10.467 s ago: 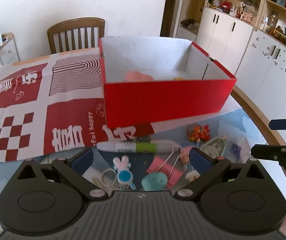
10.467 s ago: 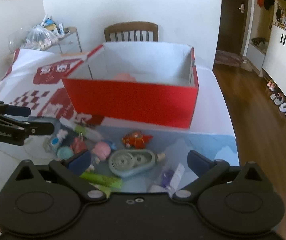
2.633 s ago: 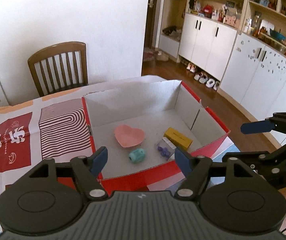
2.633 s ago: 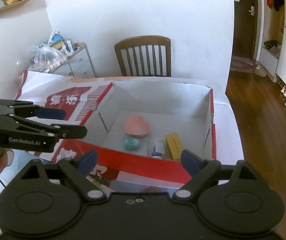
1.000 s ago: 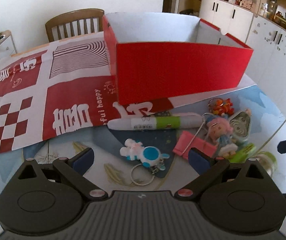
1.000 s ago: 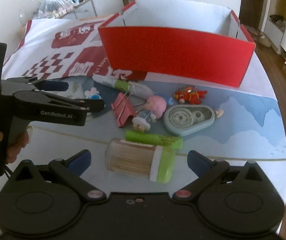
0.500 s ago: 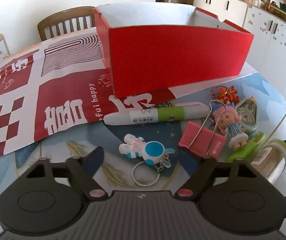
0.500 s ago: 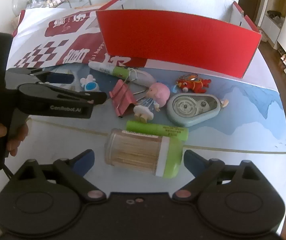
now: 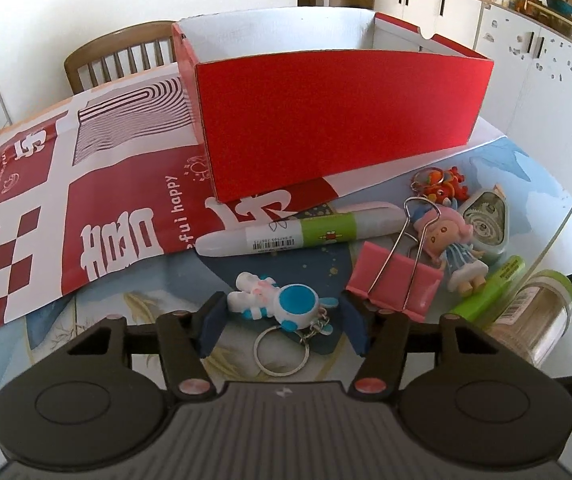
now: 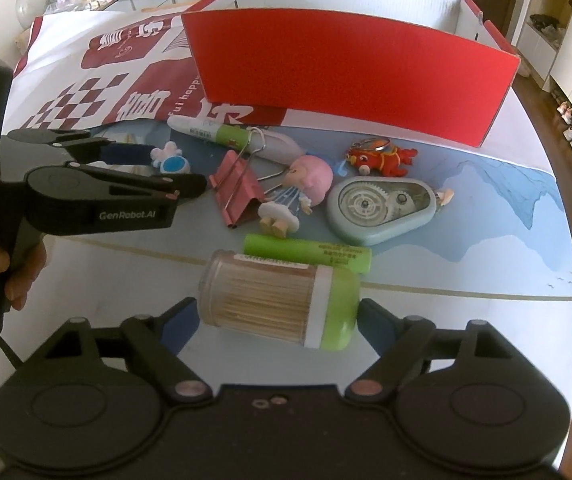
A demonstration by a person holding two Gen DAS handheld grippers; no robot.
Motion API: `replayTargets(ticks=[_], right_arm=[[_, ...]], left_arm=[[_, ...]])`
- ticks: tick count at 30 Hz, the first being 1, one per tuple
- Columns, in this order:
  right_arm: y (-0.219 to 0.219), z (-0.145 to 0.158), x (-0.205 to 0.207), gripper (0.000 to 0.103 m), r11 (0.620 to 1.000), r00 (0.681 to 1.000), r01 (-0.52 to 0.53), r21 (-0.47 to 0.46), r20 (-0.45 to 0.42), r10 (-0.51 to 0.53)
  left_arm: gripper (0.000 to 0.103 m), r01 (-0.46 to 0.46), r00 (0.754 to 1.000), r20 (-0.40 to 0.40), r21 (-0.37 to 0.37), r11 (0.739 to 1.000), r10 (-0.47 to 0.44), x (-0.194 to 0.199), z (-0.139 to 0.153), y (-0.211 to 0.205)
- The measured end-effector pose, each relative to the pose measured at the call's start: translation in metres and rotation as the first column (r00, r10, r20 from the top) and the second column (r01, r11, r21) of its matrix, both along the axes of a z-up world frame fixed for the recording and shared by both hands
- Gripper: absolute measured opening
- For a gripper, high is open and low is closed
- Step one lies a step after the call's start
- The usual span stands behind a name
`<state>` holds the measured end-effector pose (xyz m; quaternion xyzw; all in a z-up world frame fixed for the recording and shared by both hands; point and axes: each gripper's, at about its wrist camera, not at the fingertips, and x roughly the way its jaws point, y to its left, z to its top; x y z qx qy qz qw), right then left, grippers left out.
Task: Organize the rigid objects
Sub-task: 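Grasp the white astronaut keychain with the left gripper while the right grasps the green-lidded toothpick jar, then carry the astronaut keychain and toothpick jar into the red box with both grippers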
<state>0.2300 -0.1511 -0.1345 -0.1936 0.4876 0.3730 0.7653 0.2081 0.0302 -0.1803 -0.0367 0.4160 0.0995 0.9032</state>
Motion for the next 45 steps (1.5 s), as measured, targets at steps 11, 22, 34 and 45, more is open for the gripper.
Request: replayTargets(ticks=[11, 22, 34, 45], right_arm=[[-0.012, 0.008, 0.004, 0.085, 1.0, 0.999, 0.01, 0.029, -0.043, -0.009], [-0.023, 0.034, 0.013, 0.084, 0.994, 0.999, 0.048, 0.095, -0.02, -0.047], [-0.025, 0.078, 0.053, 0.085, 0.979, 0.995, 0.083, 0.187, 0.033, -0.091], [-0.004, 0.11, 0.096, 0.085, 0.971, 0.986, 0.063, 0.231, 0.135, -0.096]], left_arm=[[0.06, -0.046, 0.999, 0.016, -0.072, 0.996, 0.047, -0.009, 0.01, 0.007], [0.06, -0.082, 0.995, 0.042, -0.161, 0.983, 0.09, -0.011, 0.04, 0.009], [0.06, -0.079, 0.995, 0.046, -0.18, 0.981, 0.088, 0.011, 0.084, 0.009], [0.06, -0.066, 0.99, 0.117, -0.143, 0.988, 0.083, 0.048, 0.136, 0.029]])
